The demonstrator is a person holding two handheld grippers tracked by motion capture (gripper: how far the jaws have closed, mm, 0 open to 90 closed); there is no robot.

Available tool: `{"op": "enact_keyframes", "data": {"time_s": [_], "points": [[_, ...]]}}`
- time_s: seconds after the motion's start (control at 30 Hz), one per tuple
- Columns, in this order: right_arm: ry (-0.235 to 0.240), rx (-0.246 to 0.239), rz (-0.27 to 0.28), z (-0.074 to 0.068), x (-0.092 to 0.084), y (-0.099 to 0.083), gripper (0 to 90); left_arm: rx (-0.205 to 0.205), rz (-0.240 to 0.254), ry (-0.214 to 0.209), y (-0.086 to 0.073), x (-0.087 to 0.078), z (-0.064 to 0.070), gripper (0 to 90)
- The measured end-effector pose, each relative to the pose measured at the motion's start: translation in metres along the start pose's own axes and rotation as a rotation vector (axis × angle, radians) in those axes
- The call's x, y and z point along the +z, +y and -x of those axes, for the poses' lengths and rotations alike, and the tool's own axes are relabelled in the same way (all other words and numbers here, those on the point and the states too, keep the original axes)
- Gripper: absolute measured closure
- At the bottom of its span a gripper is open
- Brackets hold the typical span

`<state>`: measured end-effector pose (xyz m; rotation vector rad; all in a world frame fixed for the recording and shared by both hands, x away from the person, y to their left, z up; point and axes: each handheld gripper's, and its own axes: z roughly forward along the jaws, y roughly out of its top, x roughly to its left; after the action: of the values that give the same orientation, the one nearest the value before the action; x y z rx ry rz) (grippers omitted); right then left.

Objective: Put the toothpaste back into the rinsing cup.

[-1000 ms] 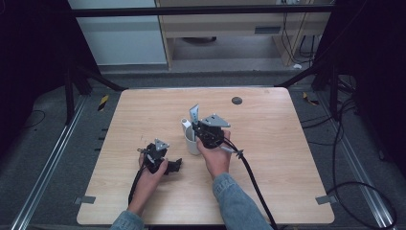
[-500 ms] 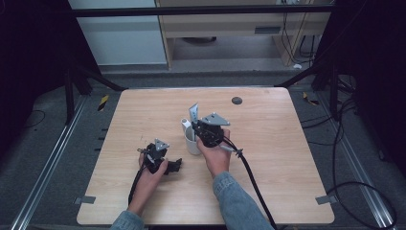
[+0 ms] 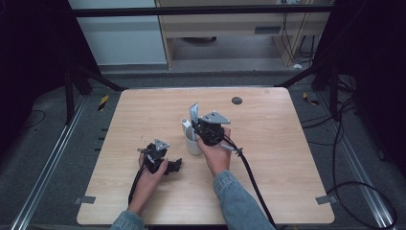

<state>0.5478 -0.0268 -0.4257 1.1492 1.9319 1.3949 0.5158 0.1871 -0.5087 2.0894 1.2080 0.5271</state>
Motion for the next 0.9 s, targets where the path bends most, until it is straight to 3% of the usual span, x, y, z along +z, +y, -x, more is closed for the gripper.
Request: {"op": "enact_keyframes", "data": {"time_s": [0.4,0.63,0.9], "points": [[-0.011,-0.001,-0.006,0.0022,-0.0026,0.004,69.6,0.0,0.0,0.0,0.0,0.0,0.0,0.0],[-0.03,-0.009,-0.016,0.0038,-0.0045,0.0057,62.4,0.0,0.0,0.0,0.0,0.0,0.0,0.0],[-0.016,-0.013,-0.036,0.0043,-0.0037,0.0065,59.2,0.0,0.0,0.0,0.0,0.0,0.0,0.0]]}}
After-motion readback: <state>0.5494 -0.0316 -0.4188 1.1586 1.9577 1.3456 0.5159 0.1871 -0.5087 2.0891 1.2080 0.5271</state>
